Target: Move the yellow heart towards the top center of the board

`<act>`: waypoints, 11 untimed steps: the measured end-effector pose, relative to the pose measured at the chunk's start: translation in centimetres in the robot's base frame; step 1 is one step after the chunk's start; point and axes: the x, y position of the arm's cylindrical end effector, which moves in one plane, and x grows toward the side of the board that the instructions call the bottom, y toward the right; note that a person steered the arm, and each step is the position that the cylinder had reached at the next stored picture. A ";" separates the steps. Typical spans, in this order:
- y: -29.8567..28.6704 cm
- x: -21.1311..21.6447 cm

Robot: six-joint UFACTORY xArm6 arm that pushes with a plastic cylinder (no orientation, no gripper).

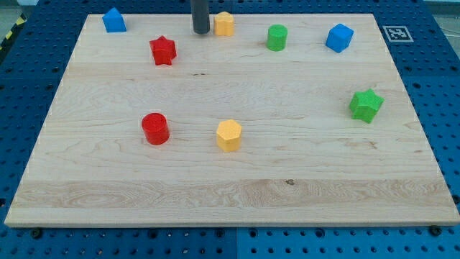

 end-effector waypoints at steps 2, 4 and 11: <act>1.8 0.3; 2.4 5.7; 7.2 1.5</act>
